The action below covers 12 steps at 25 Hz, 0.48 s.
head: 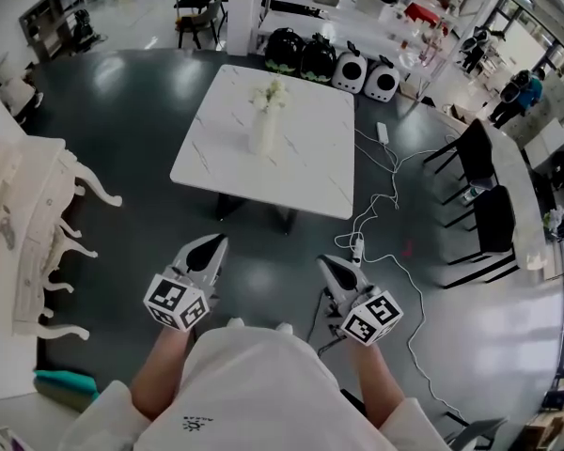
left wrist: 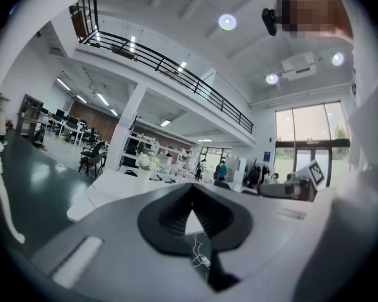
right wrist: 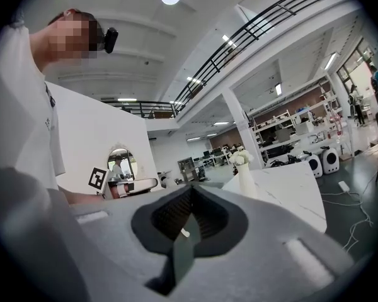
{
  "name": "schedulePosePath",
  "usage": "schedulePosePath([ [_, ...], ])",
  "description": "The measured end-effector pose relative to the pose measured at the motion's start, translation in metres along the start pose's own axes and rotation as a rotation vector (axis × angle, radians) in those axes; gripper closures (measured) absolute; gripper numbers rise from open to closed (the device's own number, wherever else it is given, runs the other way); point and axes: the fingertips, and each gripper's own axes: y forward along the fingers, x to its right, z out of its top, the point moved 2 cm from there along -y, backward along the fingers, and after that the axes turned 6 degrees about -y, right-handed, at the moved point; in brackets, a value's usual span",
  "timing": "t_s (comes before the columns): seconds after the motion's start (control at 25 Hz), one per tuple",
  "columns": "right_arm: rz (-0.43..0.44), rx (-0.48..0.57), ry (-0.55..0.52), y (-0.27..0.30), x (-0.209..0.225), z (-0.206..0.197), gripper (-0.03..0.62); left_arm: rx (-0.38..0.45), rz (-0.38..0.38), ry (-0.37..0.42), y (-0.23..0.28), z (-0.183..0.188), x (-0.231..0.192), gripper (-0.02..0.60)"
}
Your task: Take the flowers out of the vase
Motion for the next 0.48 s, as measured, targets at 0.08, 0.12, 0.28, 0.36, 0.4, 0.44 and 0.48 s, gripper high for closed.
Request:
schedulePosePath([
  [0.08,-0.01,0.008,0.003,0.0,0.001,0.001,0.593,0.007,0.002,0.002,-0.002,0.002,-0.004,0.592],
  [0.12,-0.014,0.013,0.006,0.0,0.001,0.001,0.592,0.009,0.001,0.002,-0.003,0.002,-0.005,0.592],
  [0.28,-0.027,0.023,-0.002,0.007,-0.002,0.003,0.592,0.012,-0.011,0.002,-0.011,0.003,-0.014,0.592],
  [0.36,-0.031,0.029,-0.001,0.013,-0.007,0.002,0.592,0.011,-0.012,-0.001,-0.017,0.002,-0.019,0.592],
  [0.4,-0.031,0.031,0.001,0.015,-0.01,0.002,0.592,0.01,-0.011,-0.003,-0.021,0.002,-0.022,0.592],
  [0.44,-0.031,0.032,0.003,0.017,-0.014,0.001,0.592,0.009,-0.011,-0.004,-0.025,0.001,-0.025,0.592],
  [0.48,-0.031,0.032,0.003,0.02,-0.017,-0.001,0.592,0.008,-0.01,-0.004,-0.029,0.0,-0.029,0.592],
])
